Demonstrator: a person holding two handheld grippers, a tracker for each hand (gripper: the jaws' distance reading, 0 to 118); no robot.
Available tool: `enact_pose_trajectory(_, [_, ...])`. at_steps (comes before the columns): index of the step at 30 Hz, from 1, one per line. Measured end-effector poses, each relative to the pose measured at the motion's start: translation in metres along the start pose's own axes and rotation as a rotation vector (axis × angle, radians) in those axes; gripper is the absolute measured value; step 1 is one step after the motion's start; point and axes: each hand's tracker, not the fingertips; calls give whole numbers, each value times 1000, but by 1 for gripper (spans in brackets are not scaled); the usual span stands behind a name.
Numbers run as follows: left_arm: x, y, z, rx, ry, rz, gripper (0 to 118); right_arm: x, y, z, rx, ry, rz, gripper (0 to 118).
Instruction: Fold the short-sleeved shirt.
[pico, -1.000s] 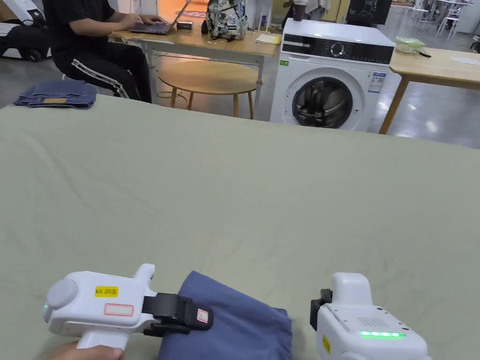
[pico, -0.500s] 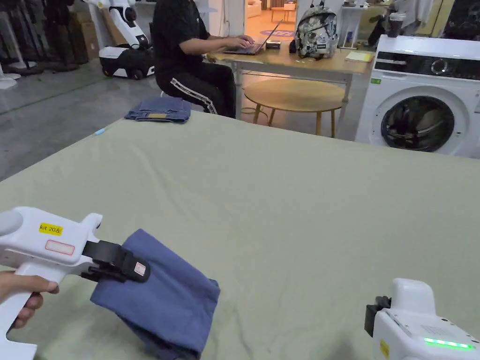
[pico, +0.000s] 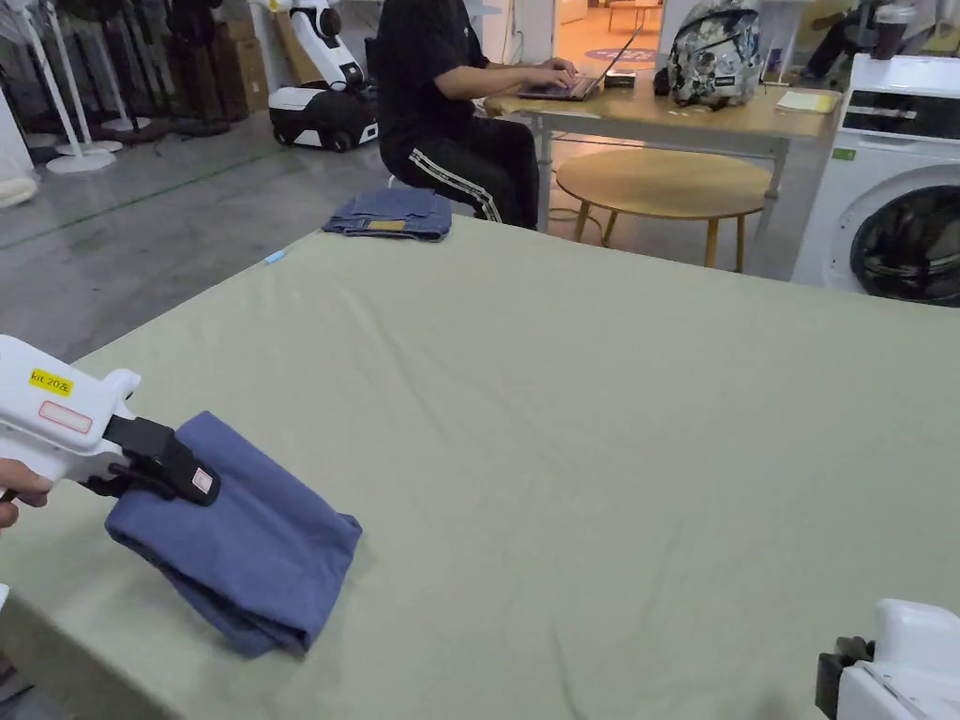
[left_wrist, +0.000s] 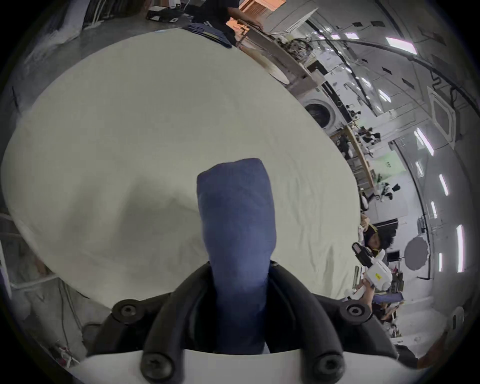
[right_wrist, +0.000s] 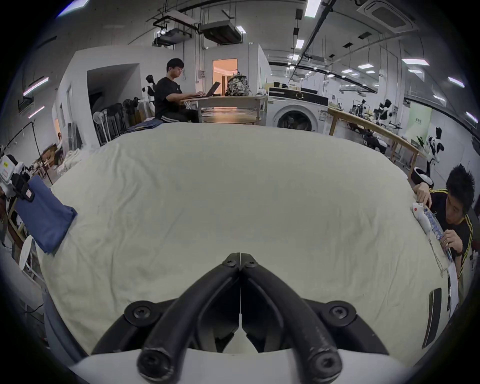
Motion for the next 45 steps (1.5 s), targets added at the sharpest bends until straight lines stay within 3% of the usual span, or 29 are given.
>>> enact_pose_trajectory(7, [-16, 21, -11, -69, 208, 32, 14, -5, -1, -7, -13, 6, 11, 0])
enact_pose_trajectory(11, [-18, 24, -16, -77, 234, 41, 14, -7, 1, -5, -19, 7, 13, 0])
enact_pose_trajectory(13, [-12, 25, -16, -69, 280, -14, 22, -6, 1, -5, -18, 5, 15, 0])
enact_pose_trajectory(16, [-8, 29, -7, -52, 406, -61, 62, -5, 2, -3, -19, 5, 15, 0])
enact_pose_trajectory(19, [-1, 29, 2, -10, 500, -78, 63, 0, 2, -3, -13, 5, 8, 0])
enact_pose_trajectory(26, [20, 8, -40, 65, 479, -164, 62, -1, 0, -5, -15, 18, -9, 0])
enact_pose_trajectory(28, [27, -1, -59, 63, 476, -175, 54, 0, -1, -3, -11, 23, -11, 0])
enact_pose_trajectory(31, [47, -12, -80, 95, 396, -206, 30, -1, -3, 8, -9, 20, -1, 0])
enact_pose_trajectory(34, [82, -24, -97, 230, 314, -258, 15, 8, -2, 10, 3, 5, -16, 0])
enact_pose_trajectory(40, [159, -55, -143, 343, 210, -398, 0, 36, -2, 17, 56, -36, -60, 0])
enact_pose_trajectory(45, [228, -90, -179, 499, 145, -466, 0, 55, -1, 35, 133, -75, -88, 0])
